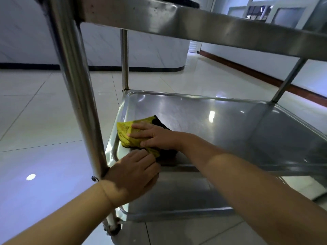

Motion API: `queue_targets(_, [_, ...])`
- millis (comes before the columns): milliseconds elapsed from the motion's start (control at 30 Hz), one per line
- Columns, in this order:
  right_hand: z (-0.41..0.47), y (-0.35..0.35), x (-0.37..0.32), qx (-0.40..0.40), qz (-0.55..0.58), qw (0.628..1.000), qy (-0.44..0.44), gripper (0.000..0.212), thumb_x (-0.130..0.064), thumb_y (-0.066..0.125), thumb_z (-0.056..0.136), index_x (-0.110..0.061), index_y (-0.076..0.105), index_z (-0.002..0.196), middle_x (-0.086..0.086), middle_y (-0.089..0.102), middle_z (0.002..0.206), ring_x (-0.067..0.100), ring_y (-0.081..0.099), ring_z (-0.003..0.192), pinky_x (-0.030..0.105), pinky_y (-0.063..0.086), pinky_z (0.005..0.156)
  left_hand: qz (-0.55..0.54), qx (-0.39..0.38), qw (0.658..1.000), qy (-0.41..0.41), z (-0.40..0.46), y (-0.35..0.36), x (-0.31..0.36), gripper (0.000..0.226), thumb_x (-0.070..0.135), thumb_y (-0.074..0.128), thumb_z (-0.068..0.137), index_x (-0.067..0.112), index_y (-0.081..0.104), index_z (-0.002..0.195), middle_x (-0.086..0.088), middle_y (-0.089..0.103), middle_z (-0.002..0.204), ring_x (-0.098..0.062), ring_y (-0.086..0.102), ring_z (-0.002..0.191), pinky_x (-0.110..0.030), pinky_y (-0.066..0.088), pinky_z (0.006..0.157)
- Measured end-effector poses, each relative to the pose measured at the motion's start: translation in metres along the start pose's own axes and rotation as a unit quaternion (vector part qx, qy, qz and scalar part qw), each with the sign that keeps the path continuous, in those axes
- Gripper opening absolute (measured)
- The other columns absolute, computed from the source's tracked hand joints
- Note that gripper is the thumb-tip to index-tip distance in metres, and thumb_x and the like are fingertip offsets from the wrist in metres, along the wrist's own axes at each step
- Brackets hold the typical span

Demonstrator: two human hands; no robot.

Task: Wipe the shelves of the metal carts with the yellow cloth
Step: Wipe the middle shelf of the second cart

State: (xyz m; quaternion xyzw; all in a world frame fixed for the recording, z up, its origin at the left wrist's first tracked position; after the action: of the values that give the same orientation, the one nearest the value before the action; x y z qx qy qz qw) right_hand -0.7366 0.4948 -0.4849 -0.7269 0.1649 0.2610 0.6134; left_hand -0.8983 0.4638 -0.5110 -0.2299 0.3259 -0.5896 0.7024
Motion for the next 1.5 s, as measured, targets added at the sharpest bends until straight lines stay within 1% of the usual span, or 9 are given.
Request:
queue_targets(133, [-0.019,0.01,-0.013,0.002,-0.017,1.0,0.009,0.049,-0.01,0.057,0.094,-0.018,0.046,0.141,0.0,0.019,0.159,0.016,0.01,0.147,0.027,0.003,0.117,0.039,0.06,0.997,-0.035,-0.041,-0.005,0.019,0.013,0.006,0.053,0.086,0.014,0.057,0.077,-0.005,0.059,0.073,-0.023,0.048,0.068,-0.032,0.037,0.062])
queue_targets(233, [-0.033,0.021,-0.027,0.0,-0.021,1.0,0.021,0.052,-0.011,0.059,0.091,-0.014,0.045,0.141,0.002,0.02,0.158,0.014,0.013,0.145,0.02,0.003,0.112,0.067,0.067,0.994,-0.058,-0.076,-0.014,0.016,0.014,0.007,0.043,0.09,0.016,0.053,0.088,-0.007,0.067,0.081,-0.026,0.049,0.084,-0.035,0.038,0.072])
queue_targets(467, [-0.083,0.049,-0.069,0.052,-0.004,0.994,0.093,0.047,-0.004,0.05,0.095,-0.021,0.05,0.139,-0.017,0.026,0.149,-0.018,0.015,0.12,-0.008,0.005,0.096,-0.039,0.077,0.994,0.061,-0.096,-0.037,0.006,0.026,0.004,0.026,0.098,0.014,0.042,0.08,-0.005,0.057,0.064,-0.018,0.038,0.072,-0.026,0.031,0.068])
queue_targets(633, [-0.108,0.081,-0.098,0.163,-0.056,0.977,0.125,0.05,-0.023,0.049,0.091,-0.019,0.045,0.141,-0.013,0.029,0.146,0.004,0.022,0.135,-0.001,0.003,0.102,-0.154,0.103,0.978,0.095,-0.108,-0.041,-0.003,0.014,0.002,0.044,0.087,0.012,0.045,0.077,-0.008,0.049,0.063,-0.021,0.036,0.067,-0.03,0.036,0.066])
queue_targets(733, [-0.114,0.113,-0.107,0.2,-0.126,0.967,0.096,0.063,-0.029,0.036,0.083,-0.019,0.041,0.145,0.005,0.028,0.153,0.025,0.025,0.141,0.034,0.014,0.118,-0.223,0.133,0.963,0.068,-0.112,-0.047,-0.006,0.014,0.001,0.049,0.08,0.014,0.044,0.081,-0.008,0.051,0.063,-0.023,0.038,0.066,-0.031,0.037,0.064])
queue_targets(833, [-0.118,0.124,-0.102,0.182,-0.264,0.941,0.113,0.076,-0.034,0.043,0.077,-0.033,0.021,0.15,0.006,0.02,0.159,0.036,0.022,0.142,0.059,0.028,0.107,-0.241,0.167,0.955,0.052,-0.115,-0.055,-0.01,0.014,0.0,0.049,0.079,0.014,0.045,0.081,-0.01,0.053,0.062,-0.024,0.038,0.065,-0.03,0.034,0.063])
queue_targets(1000, [-0.106,0.125,-0.1,0.251,-0.419,0.869,0.075,0.088,-0.051,0.071,0.069,-0.03,0.032,0.145,-0.003,0.043,0.147,0.03,0.043,0.121,0.041,0.031,0.089,-0.22,0.173,0.958,0.063,-0.121,-0.053,-0.011,0.01,0.005,0.048,0.085,0.013,0.047,0.081,-0.01,0.054,0.063,-0.024,0.039,0.066,-0.031,0.035,0.063])
queue_targets(1233, [-0.095,0.127,-0.08,0.348,-0.553,0.757,-0.008,0.069,-0.055,0.066,0.078,-0.024,0.042,0.135,-0.001,0.062,0.123,0.025,0.05,0.104,0.04,0.033,0.08,-0.138,0.116,0.979,0.092,-0.117,-0.04,0.006,0.017,0.001,0.053,0.085,0.013,0.043,0.078,-0.009,0.054,0.065,-0.023,0.043,0.063,-0.035,0.042,0.06])
queue_targets(1500, [-0.143,0.098,-0.023,0.419,-0.53,0.736,-0.036,0.056,-0.055,0.063,0.083,-0.02,0.052,0.125,0.001,0.068,0.114,0.027,0.061,0.1,0.039,0.037,0.078,-0.066,0.035,0.994,0.083,-0.073,-0.021,0.034,0.007,0.004,0.057,0.075,0.01,0.057,0.072,-0.01,0.059,0.075,-0.029,0.051,0.072,-0.036,0.041,0.061])
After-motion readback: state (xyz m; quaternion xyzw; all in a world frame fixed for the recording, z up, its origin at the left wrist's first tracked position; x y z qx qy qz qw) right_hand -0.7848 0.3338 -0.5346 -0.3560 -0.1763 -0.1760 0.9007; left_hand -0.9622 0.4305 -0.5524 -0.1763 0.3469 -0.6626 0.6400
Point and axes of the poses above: each hand's wrist, its own z-axis towards the middle knuckle, its own y-axis out of the palm, x = y × z, the point moved 2 cm from there along z, towards the middle knuckle
